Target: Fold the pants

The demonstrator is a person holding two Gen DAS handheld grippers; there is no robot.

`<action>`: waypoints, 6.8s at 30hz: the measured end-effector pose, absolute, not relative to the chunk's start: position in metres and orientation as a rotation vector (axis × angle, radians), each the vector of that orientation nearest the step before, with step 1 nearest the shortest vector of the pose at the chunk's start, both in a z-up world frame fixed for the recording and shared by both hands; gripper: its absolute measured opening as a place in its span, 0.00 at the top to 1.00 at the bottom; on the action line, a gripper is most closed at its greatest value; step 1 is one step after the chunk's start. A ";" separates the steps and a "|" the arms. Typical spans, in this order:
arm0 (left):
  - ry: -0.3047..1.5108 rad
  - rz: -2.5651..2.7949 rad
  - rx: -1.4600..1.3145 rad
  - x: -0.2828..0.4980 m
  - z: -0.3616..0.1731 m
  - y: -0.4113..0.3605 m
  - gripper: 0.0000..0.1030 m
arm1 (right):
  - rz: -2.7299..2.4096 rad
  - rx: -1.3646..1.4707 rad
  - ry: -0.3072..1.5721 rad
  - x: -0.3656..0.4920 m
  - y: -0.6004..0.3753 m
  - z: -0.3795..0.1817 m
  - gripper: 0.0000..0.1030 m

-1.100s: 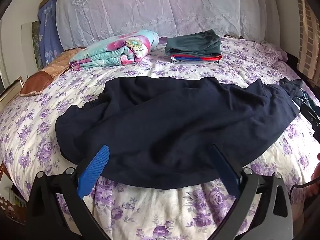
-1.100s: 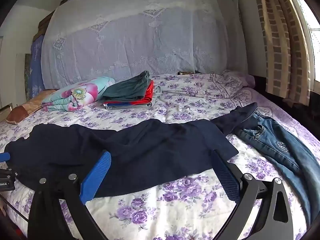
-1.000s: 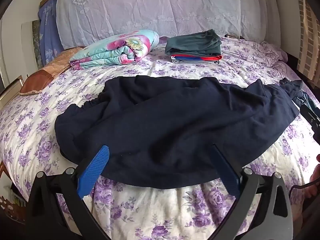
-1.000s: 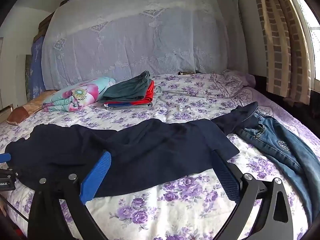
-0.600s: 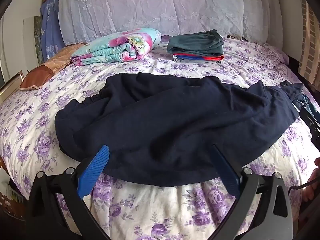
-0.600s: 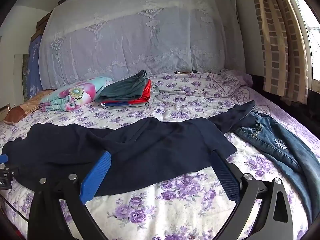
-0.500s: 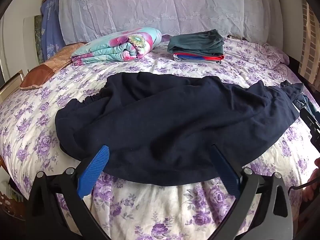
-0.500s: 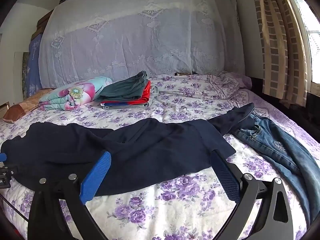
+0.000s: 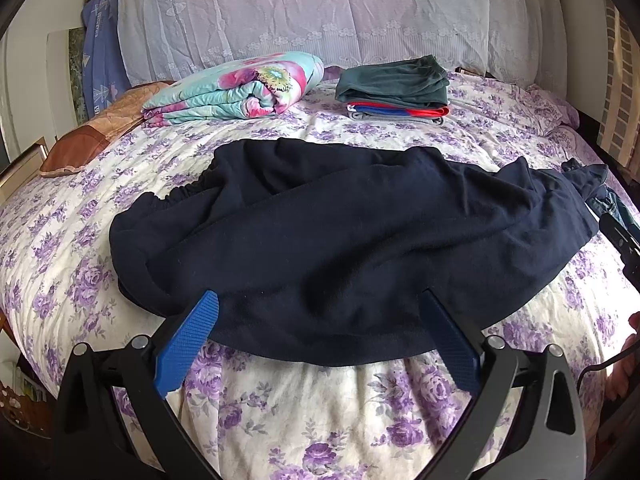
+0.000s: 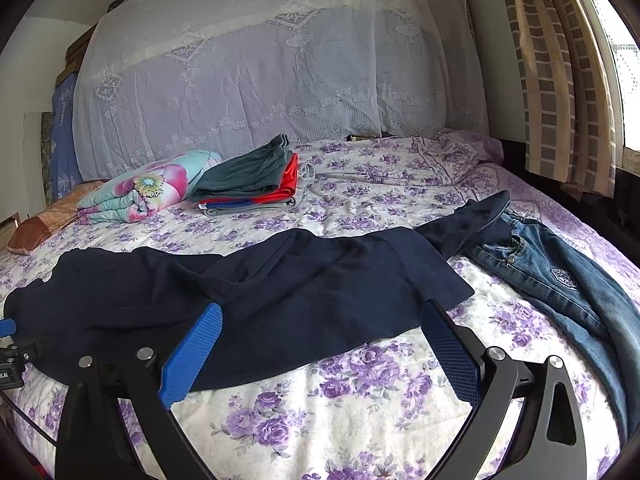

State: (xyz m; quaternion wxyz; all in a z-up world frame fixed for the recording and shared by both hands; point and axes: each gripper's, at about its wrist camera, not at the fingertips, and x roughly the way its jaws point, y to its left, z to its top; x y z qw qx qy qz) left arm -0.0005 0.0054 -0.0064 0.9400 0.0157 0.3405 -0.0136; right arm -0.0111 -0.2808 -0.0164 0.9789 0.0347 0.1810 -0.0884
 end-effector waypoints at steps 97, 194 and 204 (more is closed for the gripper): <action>0.802 -0.164 -0.453 0.002 -0.022 0.181 0.91 | -0.043 0.723 0.539 -0.057 -0.447 -0.047 0.08; 0.882 0.069 -0.628 0.294 -0.044 0.258 0.24 | -0.166 0.667 0.724 0.234 -0.460 -0.024 0.18; 0.841 0.020 -0.679 0.289 -0.047 0.264 0.19 | -0.013 0.552 0.487 0.193 -0.439 0.016 0.93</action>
